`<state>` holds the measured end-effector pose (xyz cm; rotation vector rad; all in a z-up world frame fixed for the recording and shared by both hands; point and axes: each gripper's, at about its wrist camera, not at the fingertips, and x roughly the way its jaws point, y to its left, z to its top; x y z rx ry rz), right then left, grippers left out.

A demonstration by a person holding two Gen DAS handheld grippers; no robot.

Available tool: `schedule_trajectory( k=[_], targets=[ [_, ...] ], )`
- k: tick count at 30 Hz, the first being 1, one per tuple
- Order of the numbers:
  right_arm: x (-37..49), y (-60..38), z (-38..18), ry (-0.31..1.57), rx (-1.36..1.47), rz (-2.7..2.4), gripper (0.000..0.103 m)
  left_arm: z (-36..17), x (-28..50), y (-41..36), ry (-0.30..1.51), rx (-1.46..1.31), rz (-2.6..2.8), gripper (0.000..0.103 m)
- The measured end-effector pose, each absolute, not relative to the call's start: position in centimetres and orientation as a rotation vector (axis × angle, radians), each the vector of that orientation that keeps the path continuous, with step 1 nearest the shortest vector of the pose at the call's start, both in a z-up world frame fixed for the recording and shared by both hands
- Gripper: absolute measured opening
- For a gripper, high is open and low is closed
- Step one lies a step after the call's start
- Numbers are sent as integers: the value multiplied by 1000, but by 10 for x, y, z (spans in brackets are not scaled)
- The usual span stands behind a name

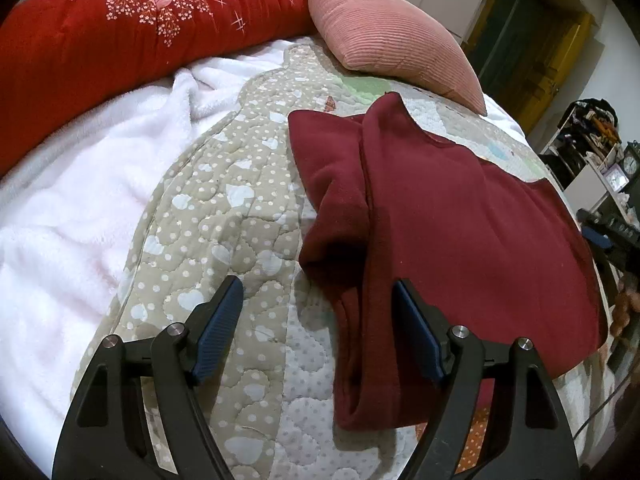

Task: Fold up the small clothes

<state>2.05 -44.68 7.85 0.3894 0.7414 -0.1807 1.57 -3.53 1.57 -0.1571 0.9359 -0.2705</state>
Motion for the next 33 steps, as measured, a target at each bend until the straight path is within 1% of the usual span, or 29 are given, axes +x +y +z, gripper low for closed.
schedule_trajectory(
  k=[3, 6, 8, 11, 13, 16, 19, 20, 22, 25, 27, 29, 33],
  targets=[
    [31, -431, 64, 782, 310, -171, 48, 16, 16, -35, 936, -157, -271, 78],
    [46, -421, 48, 883, 256, -249, 48, 16, 15, -36, 937, -158, -273, 78],
    [40, -415, 61, 846, 237, -287, 48, 16, 15, -36, 937, -159, -272, 78],
    [25, -405, 92, 724, 202, -311, 49, 16, 15, -36, 936, -157, -271, 78],
    [29, -398, 99, 714, 180, -267, 49, 15, 15, -36, 936, -156, -271, 78],
    [43, -392, 84, 797, 176, -221, 49, 15, 15, -36, 936, -157, -271, 78],
    [57, -402, 47, 932, 236, -241, 50, 16, 15, -36, 937, -156, -271, 78],
    [56, -403, 43, 925, 247, -245, 51, 16, 15, -36, 937, -157, -271, 78],
    [56, -396, 53, 927, 235, -274, 52, 16, 16, -36, 938, -159, -271, 78],
    [56, -367, 77, 896, 281, -173, 53, 16, 14, -36, 940, -167, -269, 78],
    [63, -330, 93, 883, 242, -69, 59, 17, 11, -34, 943, -184, -268, 78],
    [72, -292, 102, 882, 224, 53, 61, 19, 9, -31, 946, -204, -266, 78],
    [97, -224, 100, 938, 229, 236, 62, 21, -1, -24, 955, -251, -283, 78]
  ],
)
